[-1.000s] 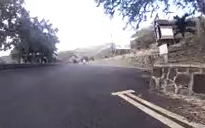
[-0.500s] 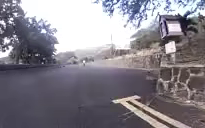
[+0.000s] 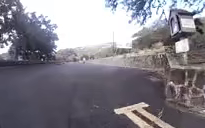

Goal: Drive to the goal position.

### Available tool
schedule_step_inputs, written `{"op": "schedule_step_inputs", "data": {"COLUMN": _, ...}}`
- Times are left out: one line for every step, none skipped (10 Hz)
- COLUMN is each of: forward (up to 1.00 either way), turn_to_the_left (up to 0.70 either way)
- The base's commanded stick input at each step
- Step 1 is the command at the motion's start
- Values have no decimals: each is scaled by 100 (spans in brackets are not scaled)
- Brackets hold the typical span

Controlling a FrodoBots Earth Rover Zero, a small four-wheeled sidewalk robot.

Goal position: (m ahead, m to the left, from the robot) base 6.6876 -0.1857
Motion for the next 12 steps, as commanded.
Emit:
{"op": "schedule_step_inputs", "data": {"forward": 70, "turn_to_the_left": 0}}
{"op": "schedule_step_inputs", "data": {"forward": 70, "turn_to_the_left": 0}}
{"op": "schedule_step_inputs", "data": {"forward": 70, "turn_to_the_left": 0}}
{"op": "schedule_step_inputs", "data": {"forward": 70, "turn_to_the_left": 0}}
{"op": "schedule_step_inputs", "data": {"forward": 70, "turn_to_the_left": 0}}
{"op": "schedule_step_inputs", "data": {"forward": 70, "turn_to_the_left": 0}}
{"op": "schedule_step_inputs", "data": {"forward": 70, "turn_to_the_left": 0}}
{"op": "schedule_step_inputs", "data": {"forward": 70, "turn_to_the_left": 0}}
{"op": "schedule_step_inputs", "data": {"forward": 70, "turn_to_the_left": 0}}
{"op": "schedule_step_inputs", "data": {"forward": 70, "turn_to_the_left": 0}}
{"op": "schedule_step_inputs", "data": {"forward": 70, "turn_to_the_left": 0}}
{"op": "schedule_step_inputs", "data": {"forward": 70, "turn_to_the_left": 0}}
